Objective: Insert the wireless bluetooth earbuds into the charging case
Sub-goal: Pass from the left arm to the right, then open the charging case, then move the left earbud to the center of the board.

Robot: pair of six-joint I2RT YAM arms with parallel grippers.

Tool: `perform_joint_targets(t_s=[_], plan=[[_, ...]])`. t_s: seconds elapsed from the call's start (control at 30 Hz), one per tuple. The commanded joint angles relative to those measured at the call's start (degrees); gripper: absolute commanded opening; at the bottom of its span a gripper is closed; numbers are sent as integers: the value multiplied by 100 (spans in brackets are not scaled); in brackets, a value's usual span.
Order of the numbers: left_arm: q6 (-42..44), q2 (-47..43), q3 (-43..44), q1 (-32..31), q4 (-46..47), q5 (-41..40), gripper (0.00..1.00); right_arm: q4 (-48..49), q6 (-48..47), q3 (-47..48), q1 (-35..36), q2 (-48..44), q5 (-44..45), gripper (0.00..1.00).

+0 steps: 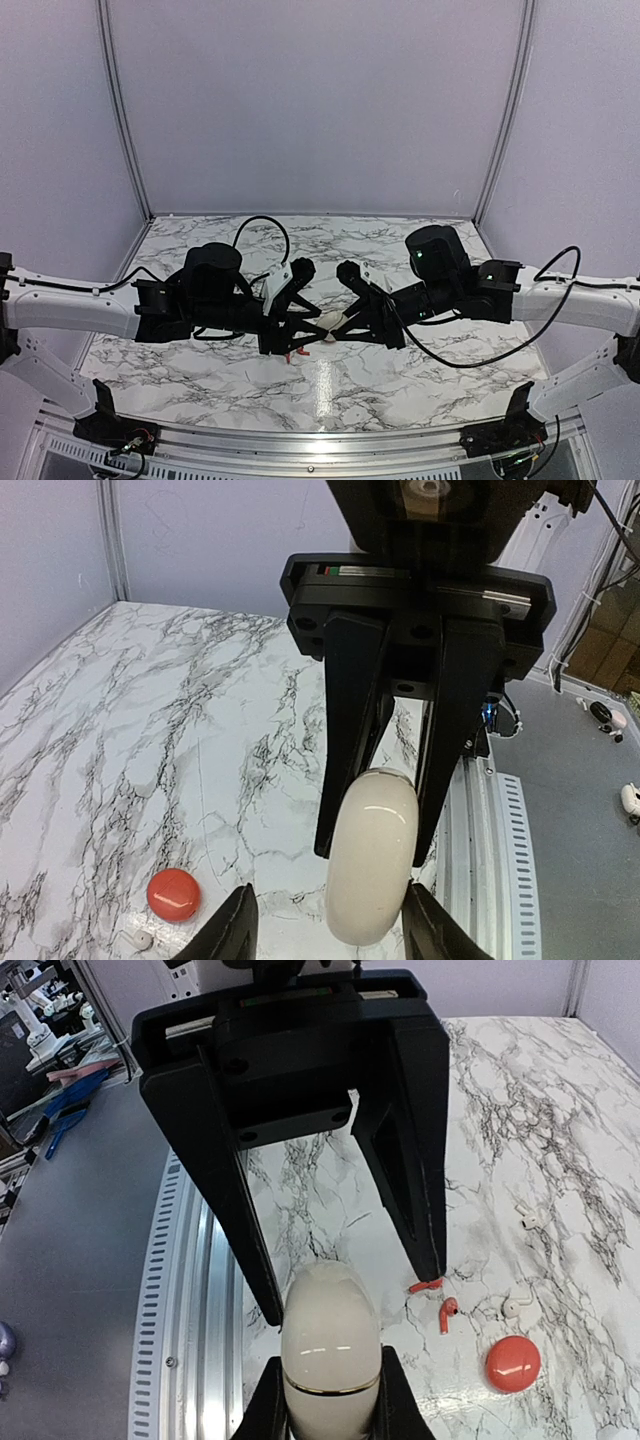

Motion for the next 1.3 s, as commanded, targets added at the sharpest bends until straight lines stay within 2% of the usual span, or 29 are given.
perform_joint_targets(t_s=[0.0,0.4,0.93,1.1,1.27], plan=[[-207,-124,161,22,109,-393,49,-133,-129,19,101,-160,120,0],[-481,-231,157,253,105,-403,45,-248,-297,-77,323,-121,394,0],[-652,-168,101,443,104,-174,45,86,-303,-353,348,-514,513,0],[-713,-366,-61,609,100,-618,54,333,-83,-571,327,-720,615,0],[-1210,-283,-120,1161,-121,-1036,59,1017,65,-1122,309,-1364,1042,0]])
